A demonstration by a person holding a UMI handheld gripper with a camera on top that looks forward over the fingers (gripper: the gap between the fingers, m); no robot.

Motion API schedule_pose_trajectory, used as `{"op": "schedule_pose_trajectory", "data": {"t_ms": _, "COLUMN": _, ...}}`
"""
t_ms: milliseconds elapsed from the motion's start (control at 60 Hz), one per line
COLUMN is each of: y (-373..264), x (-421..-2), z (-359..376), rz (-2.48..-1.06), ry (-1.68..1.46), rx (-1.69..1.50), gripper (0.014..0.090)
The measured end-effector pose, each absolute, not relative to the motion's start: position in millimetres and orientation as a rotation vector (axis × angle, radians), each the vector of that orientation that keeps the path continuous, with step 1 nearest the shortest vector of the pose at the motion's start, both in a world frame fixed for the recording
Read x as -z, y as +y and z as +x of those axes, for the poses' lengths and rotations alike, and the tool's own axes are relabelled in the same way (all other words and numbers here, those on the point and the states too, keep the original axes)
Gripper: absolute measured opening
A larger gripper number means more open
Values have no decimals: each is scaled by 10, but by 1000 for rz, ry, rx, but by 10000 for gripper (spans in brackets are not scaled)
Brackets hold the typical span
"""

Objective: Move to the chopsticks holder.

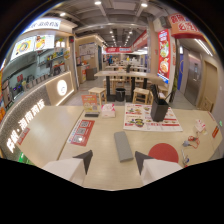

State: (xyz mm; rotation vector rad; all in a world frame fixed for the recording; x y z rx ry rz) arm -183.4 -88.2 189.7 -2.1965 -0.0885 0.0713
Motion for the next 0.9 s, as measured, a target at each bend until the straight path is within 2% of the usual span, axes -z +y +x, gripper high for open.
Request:
{"op": "schedule_pose_trajectory", "data": {"t_ms": 250, "y": -821, "x": -1779, "z": -1490, "rz": -2221, "ry": -68, "rx": -42, "gripper": 847}}
{"op": "schedule_pose_trajectory", "data": {"t_ms": 483, "y": -560, "x": -1558, "z": -644, "rz": -2260, "ry": -20, "rx": 41, "gripper": 849}}
{"op": "schedule_pose_trajectory", "data": {"t_ms": 650, "y": -37, "x": -1580, "z": -101, "rz": -2231, "ry": -11, "rx": 83, "gripper": 844}}
{"op": "schedule_pose_trajectory", "data": {"t_ms": 900, "y": 1144, "x": -1670, "z": 338, "rz": -2154, "ry": -46, "rx": 80, "gripper": 844}}
